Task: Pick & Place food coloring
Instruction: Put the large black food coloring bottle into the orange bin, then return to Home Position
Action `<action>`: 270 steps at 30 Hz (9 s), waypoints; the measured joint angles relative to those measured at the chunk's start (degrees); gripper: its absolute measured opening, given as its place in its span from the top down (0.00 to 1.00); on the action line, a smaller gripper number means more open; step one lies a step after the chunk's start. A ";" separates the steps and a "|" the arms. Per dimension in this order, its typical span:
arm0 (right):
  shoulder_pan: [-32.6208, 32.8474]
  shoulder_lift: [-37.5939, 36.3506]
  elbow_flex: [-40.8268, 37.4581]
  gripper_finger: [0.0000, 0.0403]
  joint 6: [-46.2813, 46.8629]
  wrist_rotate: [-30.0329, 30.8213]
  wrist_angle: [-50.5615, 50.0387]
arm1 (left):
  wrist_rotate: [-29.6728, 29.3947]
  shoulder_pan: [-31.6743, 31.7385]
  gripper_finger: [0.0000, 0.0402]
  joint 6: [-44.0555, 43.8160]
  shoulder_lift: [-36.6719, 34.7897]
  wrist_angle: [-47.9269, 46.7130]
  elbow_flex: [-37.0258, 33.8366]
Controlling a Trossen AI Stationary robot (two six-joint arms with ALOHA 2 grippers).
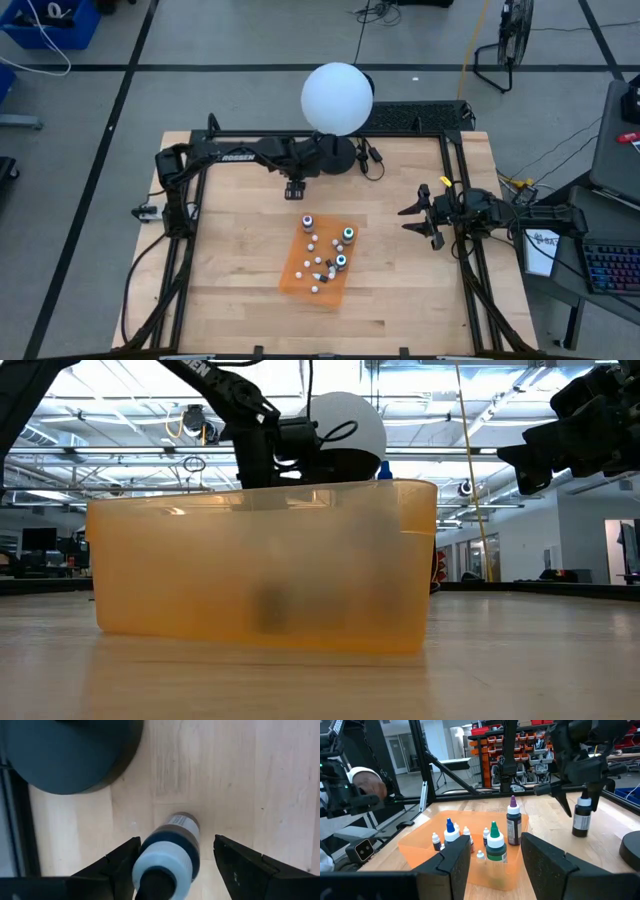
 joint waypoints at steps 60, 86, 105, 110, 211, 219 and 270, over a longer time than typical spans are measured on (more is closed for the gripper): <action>0.01 0.37 0.01 0.59 0.00 0.01 -0.03 | -3.07 -27.22 0.64 -8.30 7.85 -10.87 18.56; 0.00 0.37 0.02 0.59 0.00 0.02 -0.02 | 4.73 -24.20 0.64 -11.52 10.71 -1.32 14.12; 0.00 0.37 0.02 0.59 0.01 0.01 -0.02 | 7.13 -24.30 0.11 -11.75 -21.90 -7.68 13.51; 0.02 0.37 0.00 0.59 0.00 0.00 -0.02 | 17.91 -22.18 0.17 -8.44 -43.04 4.00 -2.23; 0.00 0.59 0.00 0.59 0.02 0.02 0.00 | -0.52 -15.89 0.24 -29.03 -103.65 45.63 -78.50; 0.00 0.59 0.00 0.59 0.00 0.02 0.00 | -0.52 -15.89 0.24 -29.03 -103.65 45.63 -78.48; 0.00 0.59 0.02 0.60 0.00 0.02 0.00 | -0.56 -15.91 0.24 -29.03 -103.65 45.65 -78.48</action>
